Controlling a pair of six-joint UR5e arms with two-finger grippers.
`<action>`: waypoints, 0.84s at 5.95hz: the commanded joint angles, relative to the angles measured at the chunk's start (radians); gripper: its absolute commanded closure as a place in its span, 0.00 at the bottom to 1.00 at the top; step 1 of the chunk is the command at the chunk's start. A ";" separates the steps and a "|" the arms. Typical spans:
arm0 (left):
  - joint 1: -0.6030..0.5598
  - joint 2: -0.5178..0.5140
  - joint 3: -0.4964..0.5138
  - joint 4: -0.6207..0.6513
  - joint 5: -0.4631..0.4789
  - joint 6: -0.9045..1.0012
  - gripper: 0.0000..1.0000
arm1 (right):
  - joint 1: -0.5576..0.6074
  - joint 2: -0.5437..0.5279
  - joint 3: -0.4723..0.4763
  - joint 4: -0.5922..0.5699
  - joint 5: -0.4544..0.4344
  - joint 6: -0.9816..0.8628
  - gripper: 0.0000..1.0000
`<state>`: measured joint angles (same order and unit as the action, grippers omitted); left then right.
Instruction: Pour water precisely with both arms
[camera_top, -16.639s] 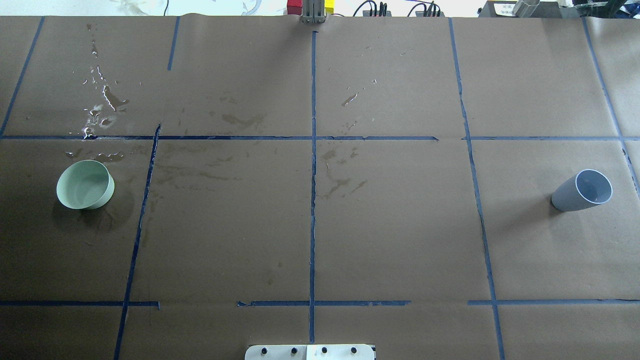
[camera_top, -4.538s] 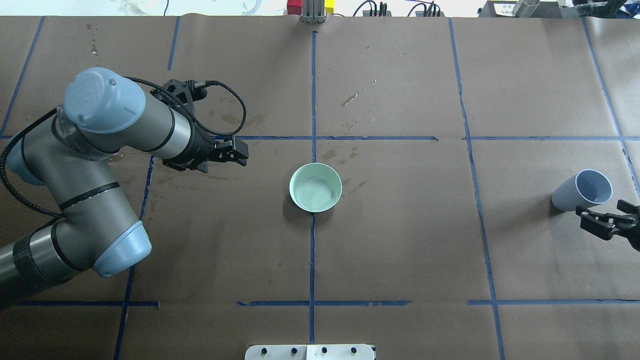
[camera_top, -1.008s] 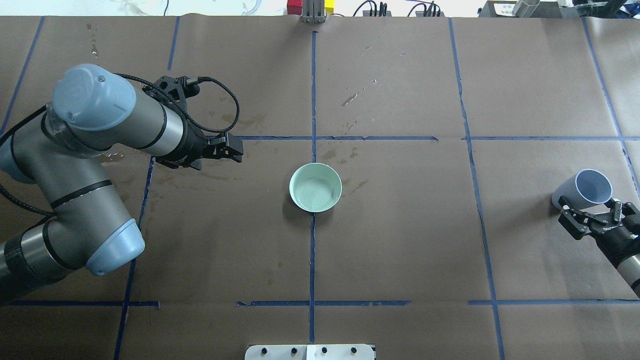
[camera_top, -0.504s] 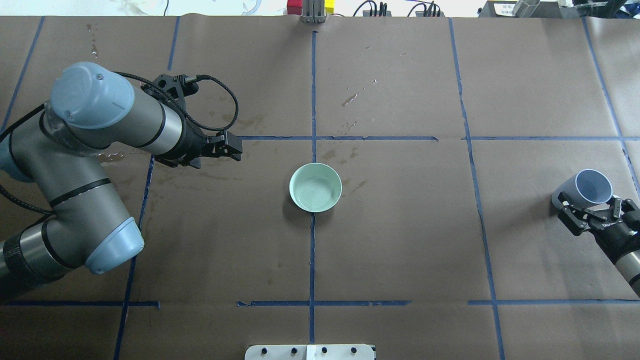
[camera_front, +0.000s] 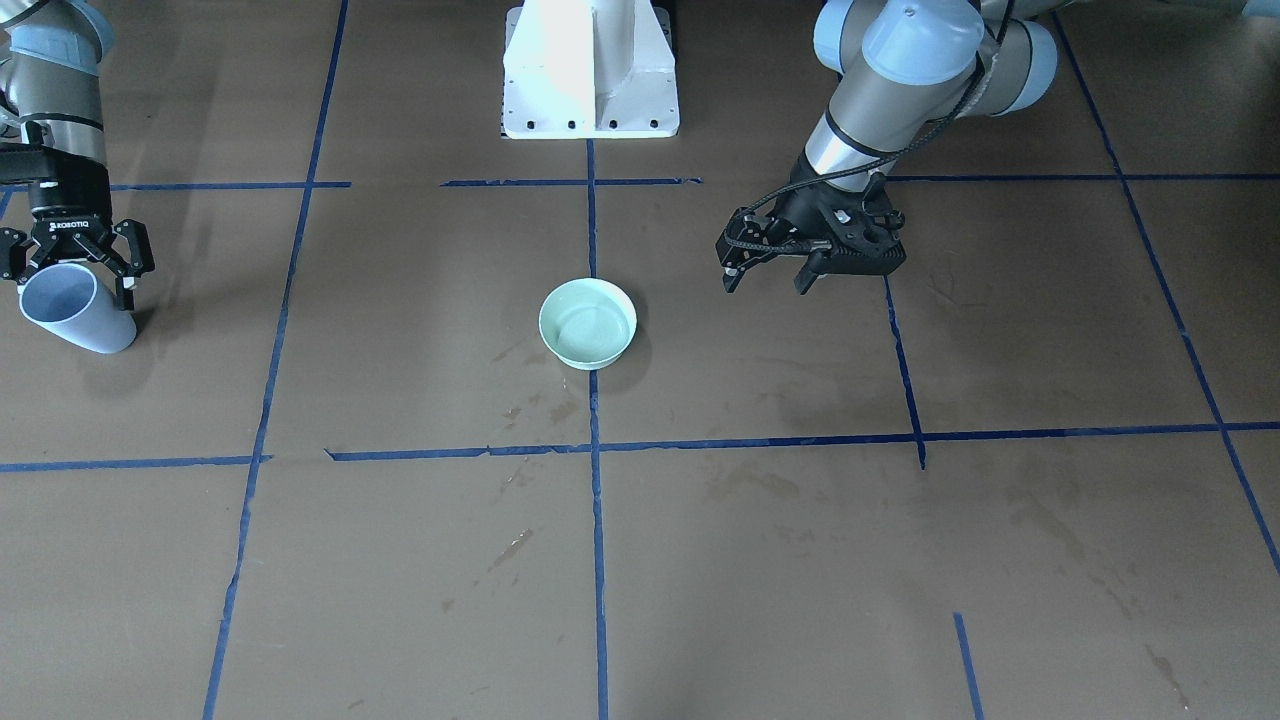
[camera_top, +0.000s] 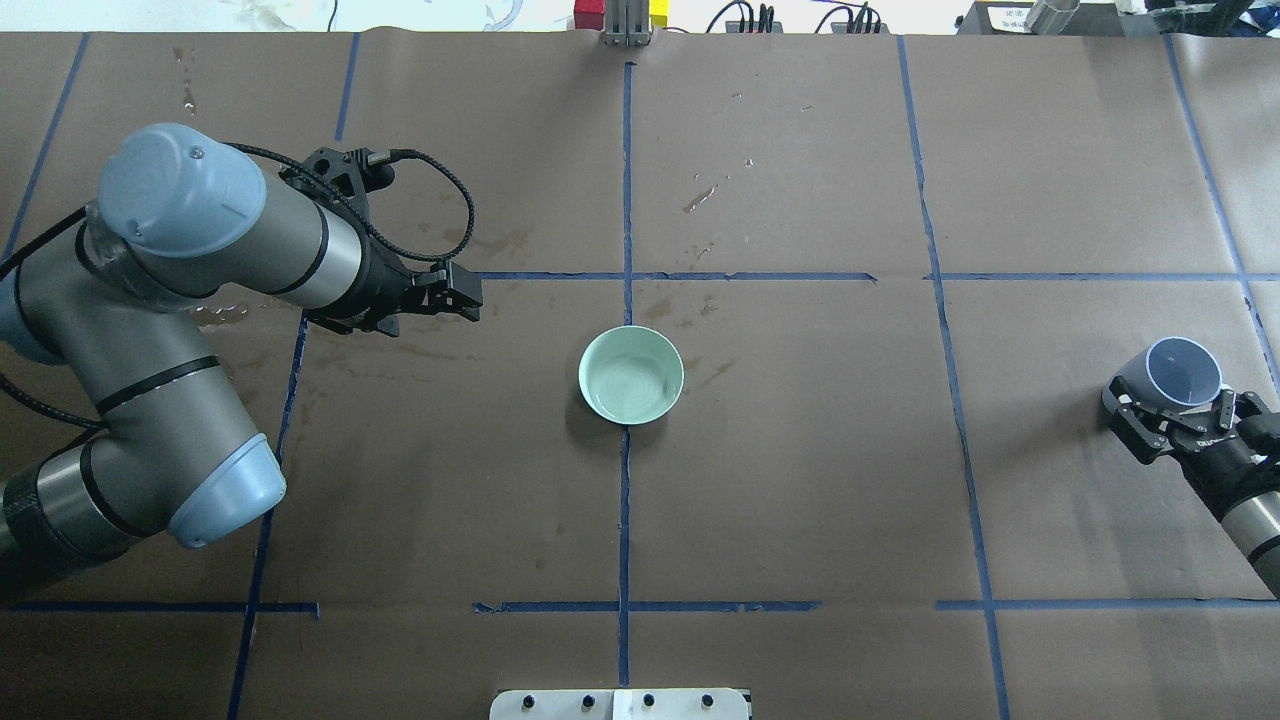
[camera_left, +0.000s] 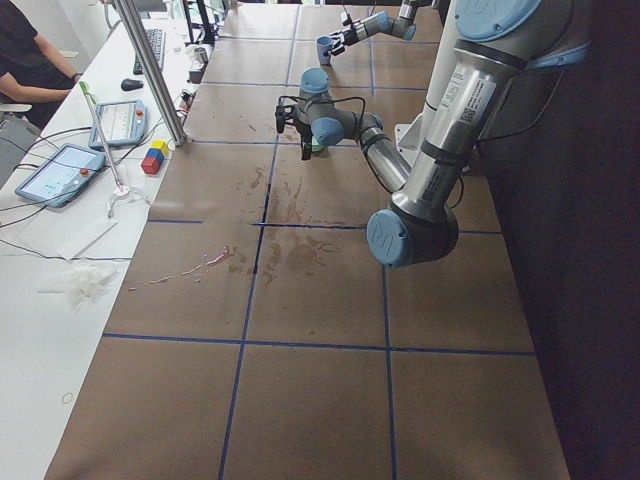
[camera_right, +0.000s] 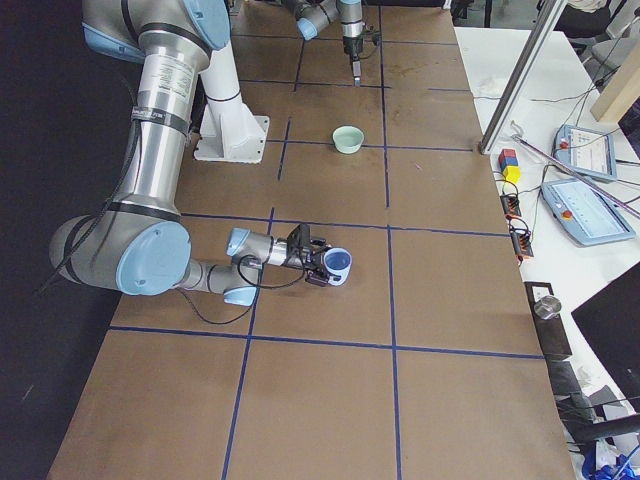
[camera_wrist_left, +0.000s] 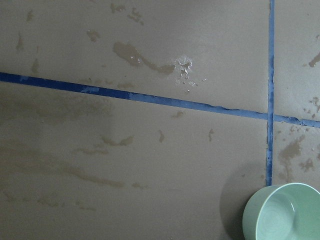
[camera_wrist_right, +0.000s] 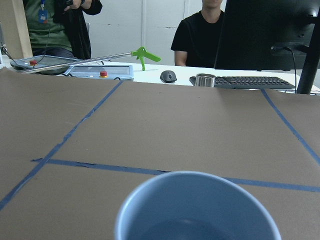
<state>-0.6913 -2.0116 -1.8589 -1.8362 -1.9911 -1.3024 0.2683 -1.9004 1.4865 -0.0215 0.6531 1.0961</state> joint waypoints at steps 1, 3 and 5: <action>-0.004 0.004 -0.008 0.000 0.000 0.000 0.06 | 0.014 0.003 -0.002 0.000 0.000 0.001 0.01; -0.004 0.005 -0.014 0.000 0.000 -0.002 0.06 | 0.025 0.024 -0.003 0.000 0.000 0.001 0.01; -0.004 0.007 -0.014 0.000 -0.002 0.000 0.06 | 0.026 0.023 -0.005 0.000 0.000 0.002 0.18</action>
<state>-0.6948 -2.0055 -1.8725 -1.8362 -1.9916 -1.3026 0.2932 -1.8771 1.4824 -0.0215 0.6535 1.0972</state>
